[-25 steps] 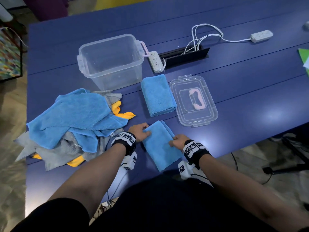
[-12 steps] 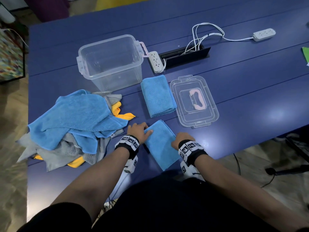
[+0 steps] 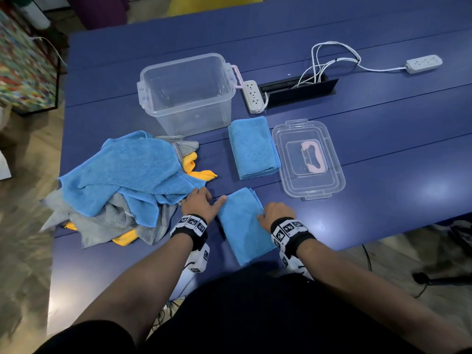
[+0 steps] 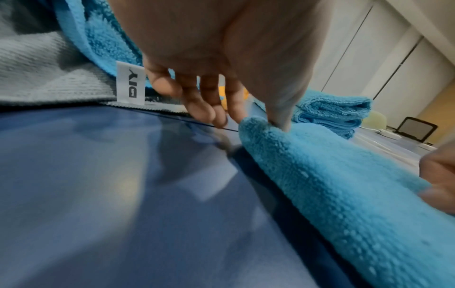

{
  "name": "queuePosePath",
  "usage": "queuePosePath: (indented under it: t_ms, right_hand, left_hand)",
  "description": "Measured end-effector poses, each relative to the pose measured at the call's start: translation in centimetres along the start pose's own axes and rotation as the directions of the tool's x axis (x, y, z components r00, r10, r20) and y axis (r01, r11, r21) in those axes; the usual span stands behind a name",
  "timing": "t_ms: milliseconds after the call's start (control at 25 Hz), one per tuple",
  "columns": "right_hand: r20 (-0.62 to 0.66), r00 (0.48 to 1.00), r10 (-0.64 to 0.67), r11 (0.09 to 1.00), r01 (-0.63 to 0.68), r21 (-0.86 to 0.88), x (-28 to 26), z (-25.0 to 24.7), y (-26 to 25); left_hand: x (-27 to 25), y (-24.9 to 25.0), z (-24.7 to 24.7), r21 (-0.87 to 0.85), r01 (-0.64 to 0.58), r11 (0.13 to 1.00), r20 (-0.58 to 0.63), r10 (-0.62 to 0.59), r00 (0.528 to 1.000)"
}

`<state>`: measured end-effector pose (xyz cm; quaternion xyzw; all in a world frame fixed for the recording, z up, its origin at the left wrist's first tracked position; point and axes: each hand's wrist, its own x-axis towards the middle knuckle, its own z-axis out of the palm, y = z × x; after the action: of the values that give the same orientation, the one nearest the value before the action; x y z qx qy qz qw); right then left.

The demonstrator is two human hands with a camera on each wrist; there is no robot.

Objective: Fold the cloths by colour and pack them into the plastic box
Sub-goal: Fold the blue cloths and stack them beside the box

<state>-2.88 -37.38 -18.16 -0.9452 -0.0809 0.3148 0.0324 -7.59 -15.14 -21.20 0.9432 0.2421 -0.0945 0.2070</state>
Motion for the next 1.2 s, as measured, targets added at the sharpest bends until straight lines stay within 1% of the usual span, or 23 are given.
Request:
queuePosePath:
  t_ms: [40,80,120,160,200,240,280,320,440,520,600,640,680,720,760,800,840,880,960,1040,1120,1160,1200]
  right_hand:
    - [-0.070,0.997,-0.012,0.999,0.009,-0.031,-0.3,-0.2,-0.5]
    - [-0.130,0.990,-0.055,0.998,0.050,-0.040,-0.3,0.0,-0.8]
    - [-0.144,0.983,-0.117,0.993,0.114,-0.033,-0.3,0.1,-1.0]
    - [-0.098,0.979,-0.179,0.984,0.178,-0.018,-0.3,0.1,-1.1]
    - [-0.023,0.976,-0.216,0.976,0.216,-0.002,-0.4,0.2,-1.2]
    - [0.047,0.975,-0.217,0.976,0.217,-0.006,-0.4,0.3,-1.3]
    - [0.078,0.979,-0.188,0.982,0.189,-0.013,-0.3,0.4,-1.4]
    - [0.078,0.987,-0.144,0.989,0.147,-0.027,-0.2,0.3,-1.4]
    - [0.107,0.992,-0.064,0.995,0.071,-0.066,0.5,0.1,-1.7]
    - [0.139,0.988,-0.069,0.998,0.070,-0.001,1.1,-0.2,-1.6]
    - [0.073,0.997,-0.038,0.994,0.031,0.103,1.4,-0.5,-1.4]
    - [0.021,1.000,-0.013,0.991,0.010,0.134,1.5,-0.4,-1.2]
    - [-0.009,1.000,0.013,0.986,-0.011,0.164,1.5,0.0,-0.9]
    - [-0.007,0.999,0.037,0.979,-0.035,0.199,1.5,0.4,-0.7]
    - [0.010,0.998,0.055,0.970,-0.056,0.237,1.5,0.8,-0.6]
    - [0.028,0.997,0.069,0.960,-0.074,0.272,1.5,1.1,-0.5]
    - [0.040,0.997,0.072,0.950,-0.081,0.301,1.6,1.3,-0.4]
    - [0.048,0.996,0.074,0.943,-0.086,0.322,1.6,1.4,-0.4]
    - [0.065,0.995,0.076,0.931,-0.094,0.351,1.6,1.2,-0.3]
    - [0.099,0.993,0.061,0.920,-0.094,0.382,1.6,1.0,-0.1]
    - [0.121,0.992,0.041,0.901,-0.090,0.425,1.7,0.9,0.4]
    - [0.132,0.991,0.032,0.892,-0.088,0.444,1.8,0.8,0.6]
    - [0.149,0.989,0.025,0.883,-0.092,0.460,1.9,0.9,0.8]
  left_hand:
    - [-0.3,-0.2,-0.1,-0.027,-0.018,0.999,-0.048,0.017,0.999]
    - [-0.5,-0.5,0.1,-0.057,-0.088,0.995,-0.081,0.083,0.993]
    - [-0.7,-0.7,0.3,-0.084,-0.198,0.977,-0.088,0.191,0.978]
    - [-1.1,-0.9,0.5,-0.098,-0.327,0.940,-0.064,0.322,0.945]
    - [-1.4,-1.0,0.9,-0.080,-0.448,0.891,-0.008,0.449,0.894]
    - [-1.9,-1.1,1.4,-0.023,-0.536,0.844,0.066,0.537,0.841]
    - [-2.2,-1.1,1.9,0.046,-0.583,0.811,0.136,0.573,0.808]
    - [-2.5,-1.0,2.2,0.111,-0.591,0.799,0.172,0.570,0.803]
    - [-2.6,-0.9,2.2,0.182,-0.561,0.808,0.167,0.537,0.827]
    - [-2.3,-0.6,1.5,0.166,-0.538,0.826,0.175,0.512,0.841]
    - [-2.3,-0.2,1.0,0.140,-0.453,0.880,0.141,0.435,0.889]
    - [-2.4,-0.1,0.9,0.109,-0.369,0.923,0.095,0.359,0.928]
    - [-2.6,0.0,0.7,0.055,-0.248,0.967,0.051,0.245,0.968]
    - [-2.7,0.0,0.6,-0.016,-0.100,0.995,0.050,0.100,0.994]
    - [-3.1,0.1,0.5,-0.076,0.045,0.996,0.101,-0.038,0.994]
    - [-3.3,0.4,0.3,-0.125,0.165,0.978,0.177,-0.142,0.974]
    - [-3.6,0.6,0.2,-0.165,0.239,0.957,0.251,-0.193,0.948]
    - [-3.6,0.9,0.4,-0.226,0.286,0.931,0.312,-0.209,0.927]
    - [-3.3,1.5,1.0,-0.370,0.370,0.852,0.396,-0.216,0.892]
    - [-3.0,2.0,1.6,-0.513,0.435,0.740,0.426,-0.220,0.877]
    - [-2.7,2.3,2.0,-0.666,0.505,0.549,0.464,-0.224,0.857]
    - [-2.9,2.9,1.8,-0.711,0.544,0.445,0.507,-0.211,0.836]
    - [-3.1,3.4,1.8,-0.729,0.574,0.373,0.553,-0.174,0.815]
